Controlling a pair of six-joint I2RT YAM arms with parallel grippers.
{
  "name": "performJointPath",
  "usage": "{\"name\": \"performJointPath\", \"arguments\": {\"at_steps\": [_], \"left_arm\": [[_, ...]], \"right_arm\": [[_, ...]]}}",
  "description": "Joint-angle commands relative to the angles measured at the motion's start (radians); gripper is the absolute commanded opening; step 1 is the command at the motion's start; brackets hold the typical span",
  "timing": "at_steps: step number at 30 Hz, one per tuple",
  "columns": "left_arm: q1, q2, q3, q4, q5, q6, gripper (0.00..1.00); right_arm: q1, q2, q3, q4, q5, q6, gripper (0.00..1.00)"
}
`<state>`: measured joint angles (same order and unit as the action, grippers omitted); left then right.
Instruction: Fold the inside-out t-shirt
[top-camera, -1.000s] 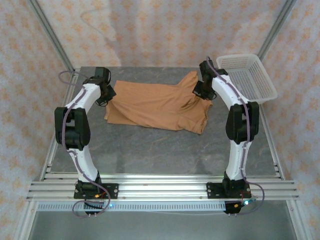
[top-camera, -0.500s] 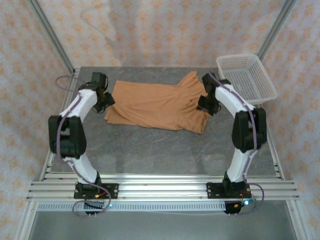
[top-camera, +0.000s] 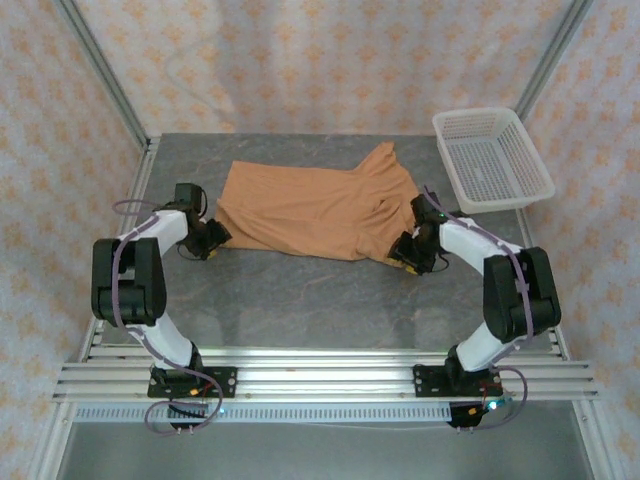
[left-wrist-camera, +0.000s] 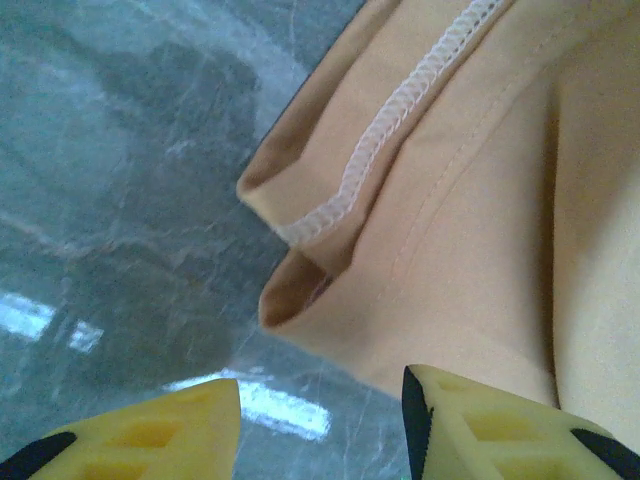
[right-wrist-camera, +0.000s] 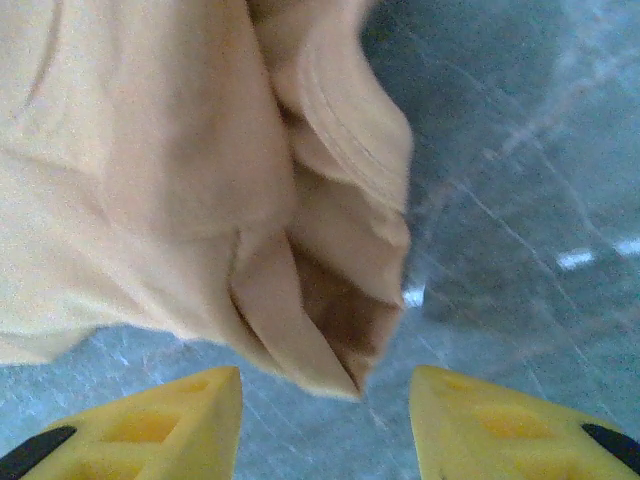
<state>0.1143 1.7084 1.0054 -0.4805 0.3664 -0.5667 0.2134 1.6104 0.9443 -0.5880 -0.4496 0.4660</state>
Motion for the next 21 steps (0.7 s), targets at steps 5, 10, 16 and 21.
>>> {"name": "performJointPath", "arguments": {"at_steps": [5,10,16,21], "left_arm": [[0.02,0.106,0.045,0.061,-0.008,-0.018,0.23],[0.046,0.054,0.055,0.006,-0.067,-0.01,0.0],[0.069,-0.069,0.068,-0.089,-0.198,0.006,0.0],[0.07,-0.104,0.038,-0.119,-0.217,0.014,0.0]], "right_arm": [[0.004,0.089,0.011,0.073,0.044,0.015,0.27],[-0.013,0.062,0.045,-0.039,0.098,-0.004,0.0],[-0.037,-0.067,0.051,-0.242,0.172,-0.055,0.0],[-0.037,-0.151,0.023,-0.348,0.18,-0.085,0.0]]}}
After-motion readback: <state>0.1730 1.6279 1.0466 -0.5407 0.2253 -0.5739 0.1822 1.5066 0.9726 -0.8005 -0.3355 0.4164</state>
